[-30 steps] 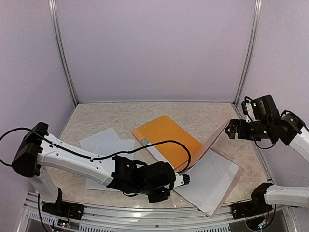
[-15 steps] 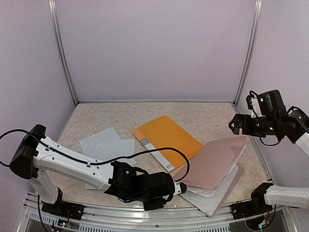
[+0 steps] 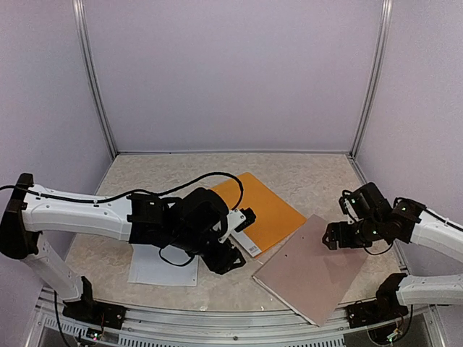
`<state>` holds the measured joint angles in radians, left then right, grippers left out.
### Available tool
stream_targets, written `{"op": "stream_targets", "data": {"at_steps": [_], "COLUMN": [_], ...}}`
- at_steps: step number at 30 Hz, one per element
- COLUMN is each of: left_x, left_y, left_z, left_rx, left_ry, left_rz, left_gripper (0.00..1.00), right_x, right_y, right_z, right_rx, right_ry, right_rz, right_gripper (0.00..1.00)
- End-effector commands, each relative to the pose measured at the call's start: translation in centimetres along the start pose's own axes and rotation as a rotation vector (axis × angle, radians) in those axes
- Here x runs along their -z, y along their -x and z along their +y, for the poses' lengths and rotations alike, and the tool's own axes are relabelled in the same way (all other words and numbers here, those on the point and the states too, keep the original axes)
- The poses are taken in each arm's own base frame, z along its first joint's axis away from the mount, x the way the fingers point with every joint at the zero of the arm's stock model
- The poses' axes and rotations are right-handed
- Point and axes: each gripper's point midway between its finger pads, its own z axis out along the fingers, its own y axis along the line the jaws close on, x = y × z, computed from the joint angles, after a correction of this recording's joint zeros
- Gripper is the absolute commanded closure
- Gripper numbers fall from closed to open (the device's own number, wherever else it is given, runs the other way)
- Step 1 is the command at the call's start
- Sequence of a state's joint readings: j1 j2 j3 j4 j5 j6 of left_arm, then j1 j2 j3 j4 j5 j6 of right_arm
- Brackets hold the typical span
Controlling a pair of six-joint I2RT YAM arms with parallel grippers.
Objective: Put the files into the folder
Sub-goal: Close the folder with files at the center of the board.
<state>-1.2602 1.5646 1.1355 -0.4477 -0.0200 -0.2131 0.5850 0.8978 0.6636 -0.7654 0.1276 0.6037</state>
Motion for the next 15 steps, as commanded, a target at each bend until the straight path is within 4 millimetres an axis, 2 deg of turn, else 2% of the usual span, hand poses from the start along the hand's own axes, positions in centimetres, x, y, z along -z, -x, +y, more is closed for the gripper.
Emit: {"op": "stream_targets", "data": {"at_steps": [1, 4, 7, 11, 15], "left_x": [-1.3, -3.8, -5.6, -8.5, -10.6], "left_y": [2.3, 2.3, 2.9, 2.9, 3.2], "left_z": [0.2, 1.0, 0.7, 0.6, 0.5], "left_rx": [0.185, 0.255, 0.311, 0.355, 0.369], "left_ry": [-0.099, -0.104, -0.151, -0.178, -0.191], "left_rz": [-0.013, 0.043, 0.072, 0.128, 0.156], "left_gripper": [0.37, 0.36, 0.34, 0.31, 0.3], "right_x": [-2.1, -3.0, -3.2, -2.7, -1.9], "right_y": [-1.8, -3.5, -4.8, -6.1, -7.1], "right_z": [2.6, 2.9, 3.0, 1.7, 0.5], "right_rx": [-0.032, -0.025, -0.051, -0.134, -0.193], "right_ry": [0.068, 0.046, 0.055, 0.044, 0.037], "right_rz": [0.022, 0.051, 0.058, 0.041, 0.033], "right_gripper": [0.12, 0.12, 0.11, 0.08, 0.06]}}
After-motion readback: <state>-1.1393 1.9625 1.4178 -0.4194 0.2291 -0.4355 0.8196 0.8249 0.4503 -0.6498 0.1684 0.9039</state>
